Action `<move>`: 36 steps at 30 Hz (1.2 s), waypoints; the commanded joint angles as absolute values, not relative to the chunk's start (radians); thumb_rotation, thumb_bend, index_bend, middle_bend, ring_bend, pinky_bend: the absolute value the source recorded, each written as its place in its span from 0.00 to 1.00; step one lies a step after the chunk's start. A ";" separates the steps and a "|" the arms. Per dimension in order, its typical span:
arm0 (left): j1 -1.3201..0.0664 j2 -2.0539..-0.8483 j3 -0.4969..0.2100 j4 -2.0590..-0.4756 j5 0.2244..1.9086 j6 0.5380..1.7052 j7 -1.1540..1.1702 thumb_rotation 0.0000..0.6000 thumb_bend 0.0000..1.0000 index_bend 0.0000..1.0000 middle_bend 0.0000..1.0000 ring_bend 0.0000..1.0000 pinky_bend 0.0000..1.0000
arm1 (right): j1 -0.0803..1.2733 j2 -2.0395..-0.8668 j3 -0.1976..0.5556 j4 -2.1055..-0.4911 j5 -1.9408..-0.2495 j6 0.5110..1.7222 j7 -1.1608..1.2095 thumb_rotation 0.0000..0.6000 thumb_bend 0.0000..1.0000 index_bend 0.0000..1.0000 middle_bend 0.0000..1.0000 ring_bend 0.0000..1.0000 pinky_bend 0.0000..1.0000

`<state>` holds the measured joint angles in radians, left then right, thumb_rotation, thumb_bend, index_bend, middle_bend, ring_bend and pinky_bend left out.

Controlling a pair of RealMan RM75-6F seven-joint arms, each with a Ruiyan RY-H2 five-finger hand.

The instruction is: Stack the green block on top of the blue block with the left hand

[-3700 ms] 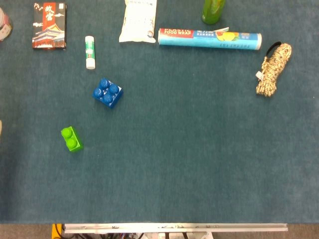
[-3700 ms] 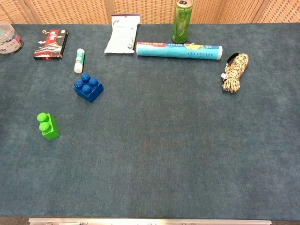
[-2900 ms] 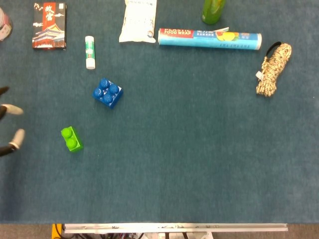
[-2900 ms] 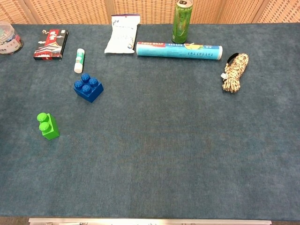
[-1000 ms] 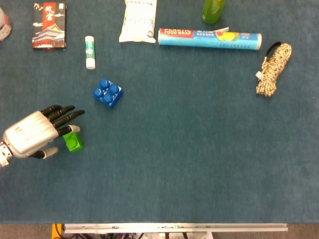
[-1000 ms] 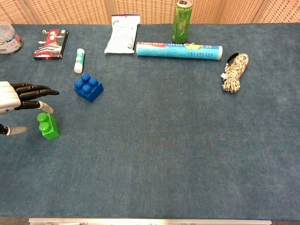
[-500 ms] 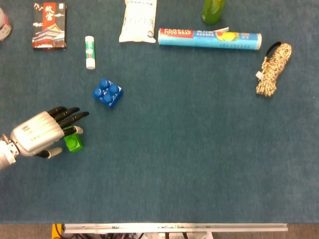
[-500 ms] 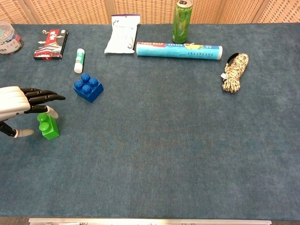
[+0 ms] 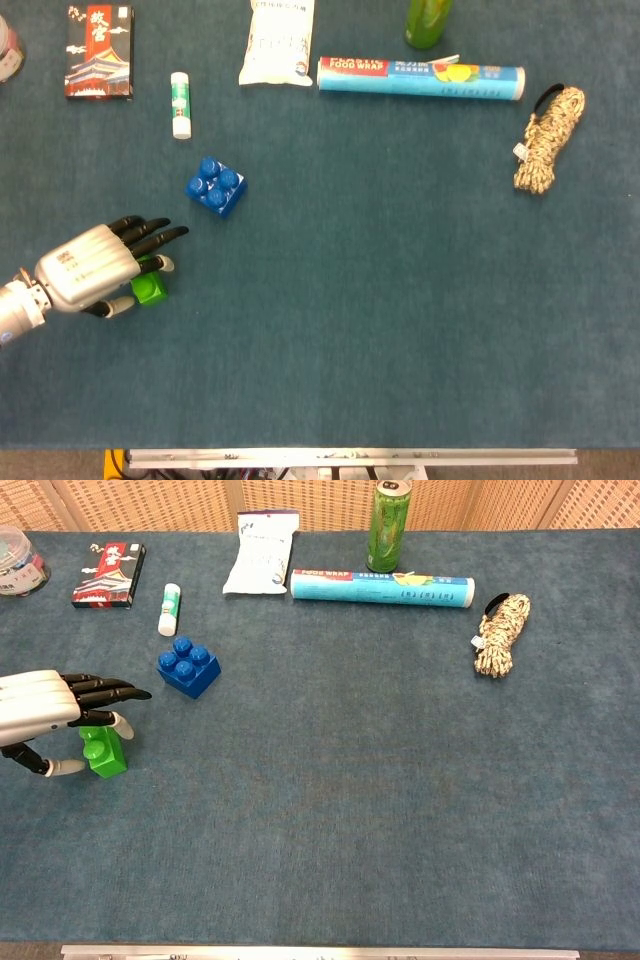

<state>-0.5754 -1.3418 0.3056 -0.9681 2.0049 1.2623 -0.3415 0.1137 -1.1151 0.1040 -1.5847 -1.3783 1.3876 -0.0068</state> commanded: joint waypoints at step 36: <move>-0.597 -1.281 0.283 -1.122 1.905 1.232 -0.253 1.00 0.31 0.54 0.00 0.02 0.15 | 0.108 -1.104 0.102 -1.593 -1.388 1.398 0.010 1.00 0.29 0.28 0.23 0.10 0.30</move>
<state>-0.5892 -1.3100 0.2972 -1.0816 1.9227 1.2423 -0.2804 0.1080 -1.1038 0.1019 -1.5927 -1.3879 1.3976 0.0095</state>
